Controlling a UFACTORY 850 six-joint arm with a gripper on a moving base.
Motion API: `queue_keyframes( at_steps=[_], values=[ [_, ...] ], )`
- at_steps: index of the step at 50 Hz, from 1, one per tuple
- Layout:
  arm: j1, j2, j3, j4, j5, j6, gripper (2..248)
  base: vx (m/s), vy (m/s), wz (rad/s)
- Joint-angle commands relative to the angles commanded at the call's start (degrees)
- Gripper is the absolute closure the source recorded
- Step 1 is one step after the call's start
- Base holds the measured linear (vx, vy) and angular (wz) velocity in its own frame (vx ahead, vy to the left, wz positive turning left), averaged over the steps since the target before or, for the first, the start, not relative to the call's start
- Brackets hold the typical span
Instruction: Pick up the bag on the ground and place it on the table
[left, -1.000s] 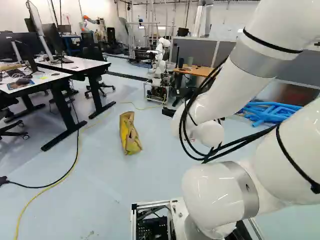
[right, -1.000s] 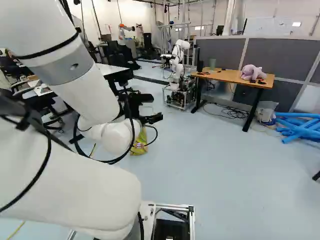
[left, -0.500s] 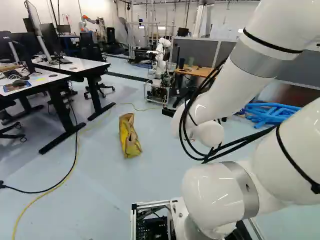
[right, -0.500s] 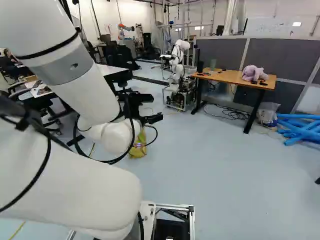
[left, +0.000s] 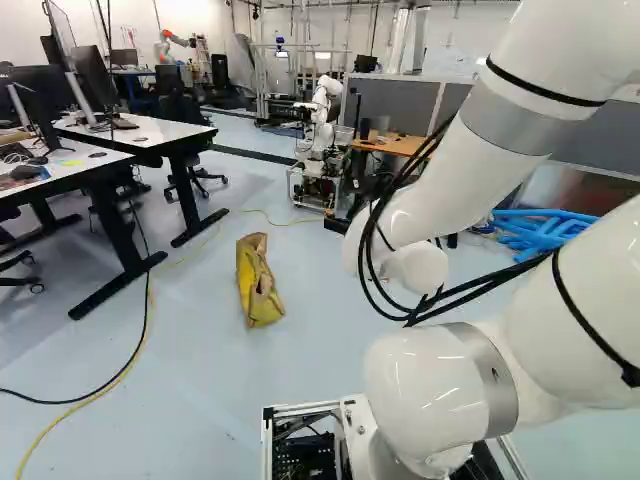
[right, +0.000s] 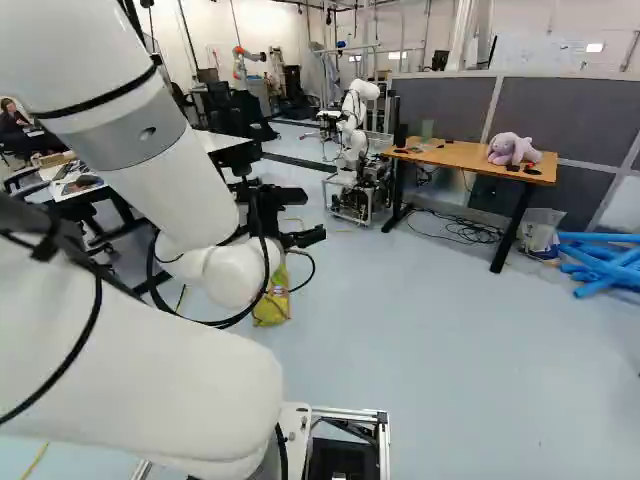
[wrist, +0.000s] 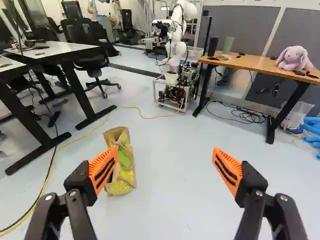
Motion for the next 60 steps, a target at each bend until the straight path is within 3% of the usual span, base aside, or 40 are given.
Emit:
queue_keyframes(
  at_steps=[48,60],
  values=[
    [0.0,0.0,0.0,0.0,0.0,0.0,3,0.149,0.049,0.223],
    [0.0,0.0,0.0,0.0,0.0,0.0,3,0.139,0.009,0.032]
  ],
)
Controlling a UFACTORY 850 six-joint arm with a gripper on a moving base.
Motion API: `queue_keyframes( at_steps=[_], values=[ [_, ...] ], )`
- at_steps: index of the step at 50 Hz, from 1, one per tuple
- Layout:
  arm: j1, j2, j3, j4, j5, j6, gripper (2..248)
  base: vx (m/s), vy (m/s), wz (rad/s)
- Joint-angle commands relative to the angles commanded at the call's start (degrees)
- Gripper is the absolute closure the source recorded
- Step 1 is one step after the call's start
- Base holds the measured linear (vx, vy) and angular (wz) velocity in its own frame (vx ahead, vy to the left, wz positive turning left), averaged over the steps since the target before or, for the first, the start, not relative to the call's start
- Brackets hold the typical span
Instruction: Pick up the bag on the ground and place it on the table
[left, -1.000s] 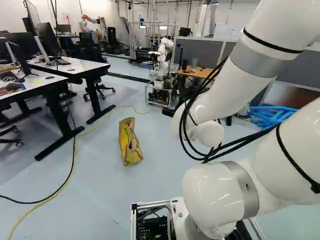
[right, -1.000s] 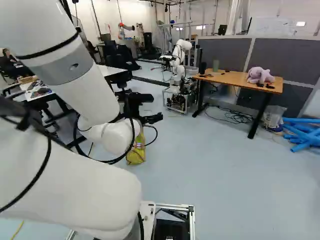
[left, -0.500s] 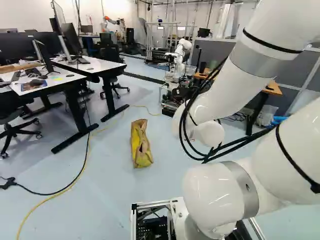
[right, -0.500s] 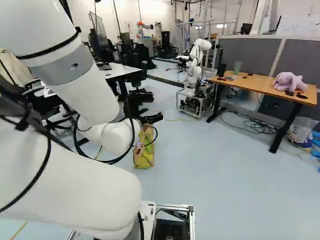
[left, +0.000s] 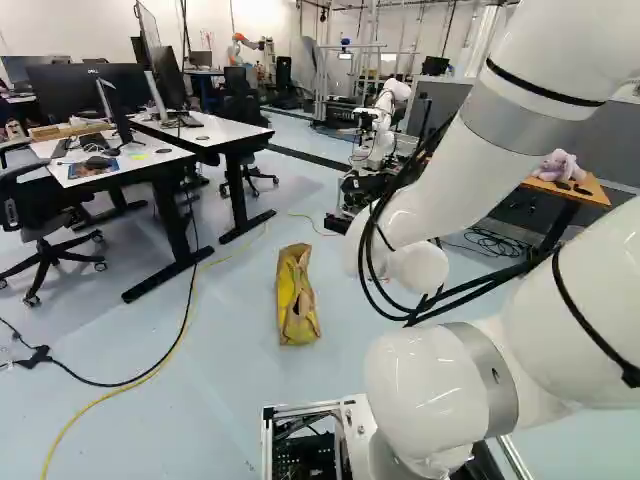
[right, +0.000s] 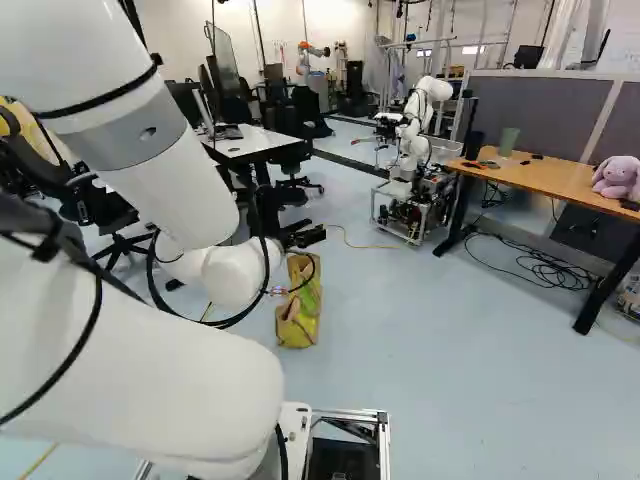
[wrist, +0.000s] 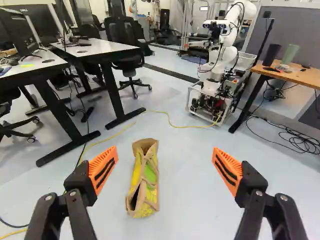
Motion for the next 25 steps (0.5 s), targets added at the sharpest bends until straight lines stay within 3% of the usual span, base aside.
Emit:
queue_keyframes(
  at_steps=[25],
  values=[
    [0.0,0.0,0.0,0.0,0.0,0.0,3,0.146,0.002,-0.002]
  ],
)
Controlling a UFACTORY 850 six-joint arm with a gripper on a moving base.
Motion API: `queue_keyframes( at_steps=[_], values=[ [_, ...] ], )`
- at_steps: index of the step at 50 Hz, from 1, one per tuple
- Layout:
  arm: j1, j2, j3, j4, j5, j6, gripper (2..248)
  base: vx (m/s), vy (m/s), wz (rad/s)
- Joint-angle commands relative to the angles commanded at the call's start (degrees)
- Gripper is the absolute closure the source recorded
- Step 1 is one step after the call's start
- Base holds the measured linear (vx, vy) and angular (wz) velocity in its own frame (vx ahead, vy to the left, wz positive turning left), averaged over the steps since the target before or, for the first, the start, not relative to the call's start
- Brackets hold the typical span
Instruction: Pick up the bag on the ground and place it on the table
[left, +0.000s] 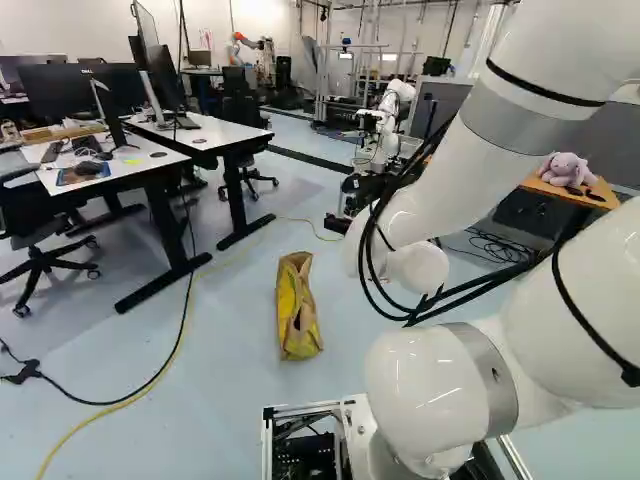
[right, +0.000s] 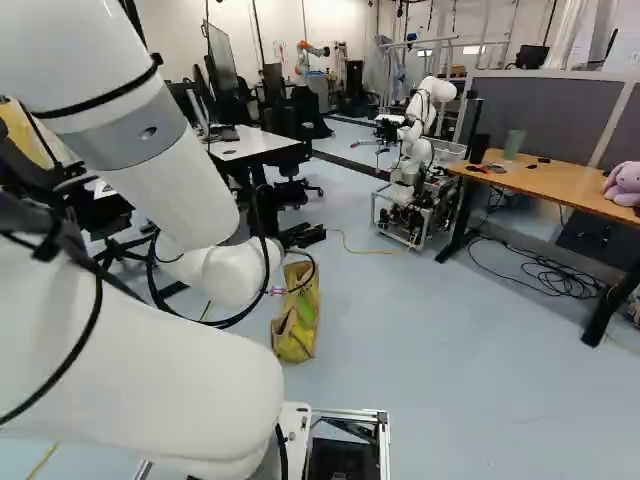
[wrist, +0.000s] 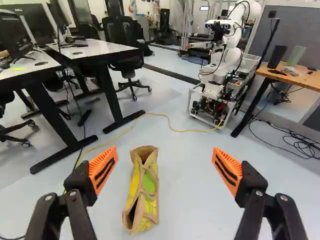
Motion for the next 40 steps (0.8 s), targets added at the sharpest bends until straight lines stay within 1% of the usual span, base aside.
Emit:
queue_keyframes(
  at_steps=[16,17,23,32,40],
  values=[
    [0.0,0.0,0.0,0.0,0.0,0.0,3,0.149,0.002,-0.001],
    [0.0,-0.8,-0.6,0.0,0.0,0.0,3,0.146,-0.003,0.008],
    [0.0,-1.7,-1.4,0.0,0.0,0.0,3,0.064,-0.002,-0.004],
    [0.0,-3.2,-2.7,0.0,0.0,0.0,3,0.0,0.0,0.0],
    [0.0,-5.4,-4.7,0.0,0.0,0.0,3,0.0,0.0,0.0]
  ],
)
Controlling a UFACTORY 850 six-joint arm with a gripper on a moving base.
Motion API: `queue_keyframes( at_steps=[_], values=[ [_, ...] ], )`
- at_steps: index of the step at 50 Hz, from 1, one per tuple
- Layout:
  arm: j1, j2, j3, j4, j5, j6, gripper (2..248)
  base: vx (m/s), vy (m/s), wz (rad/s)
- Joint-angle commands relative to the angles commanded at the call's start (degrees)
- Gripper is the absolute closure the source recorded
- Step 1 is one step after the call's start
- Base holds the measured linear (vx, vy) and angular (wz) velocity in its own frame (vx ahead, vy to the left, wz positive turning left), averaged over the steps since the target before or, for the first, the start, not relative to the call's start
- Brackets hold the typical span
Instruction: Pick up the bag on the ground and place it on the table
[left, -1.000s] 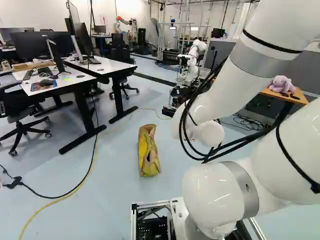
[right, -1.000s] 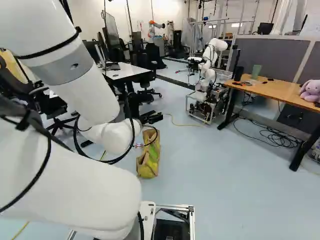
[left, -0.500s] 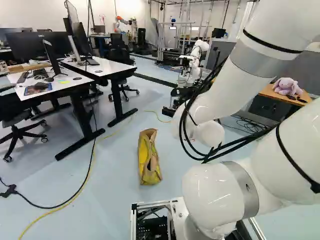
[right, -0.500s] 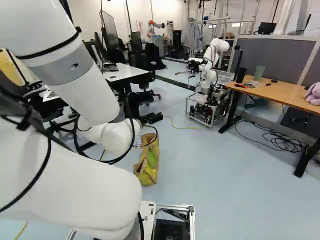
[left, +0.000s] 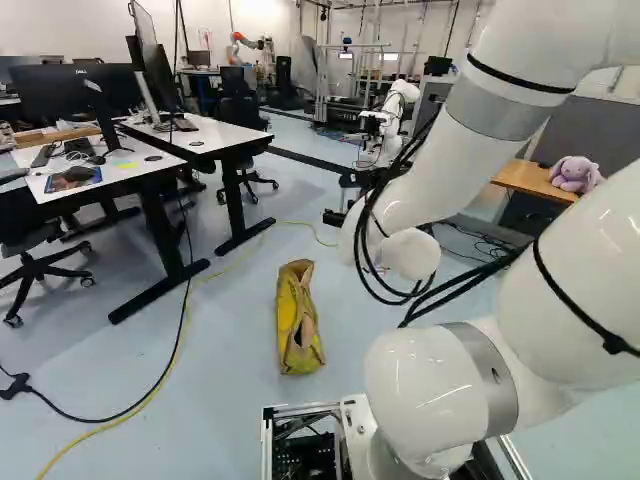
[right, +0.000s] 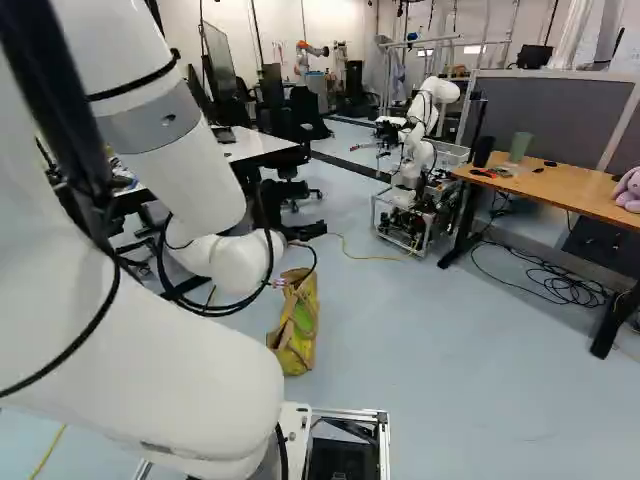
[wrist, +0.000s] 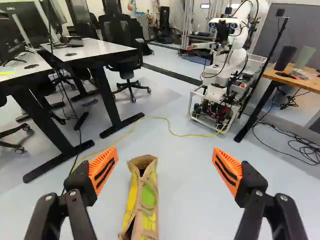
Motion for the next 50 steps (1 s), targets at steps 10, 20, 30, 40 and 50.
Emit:
queue_keyframes(
  at_steps=[10,20,30,40,50],
  values=[
    [0.2,-3.3,-3.0,0.0,-0.2,0.0,3,0.0,0.0,0.0],
    [0.6,-6.5,-6.1,0.0,-0.8,0.0,3,0.0,0.0,0.0],
    [1.2,-9.7,-9.2,0.0,-1.8,0.0,3,0.0,0.0,0.0],
    [1.9,-13.8,-12.5,0.0,-2.9,0.0,3,0.0,0.0,0.0],
    [2.6,-18.4,-15.9,0.0,-4.3,0.0,3,0.0,0.0,0.0]
  ],
)
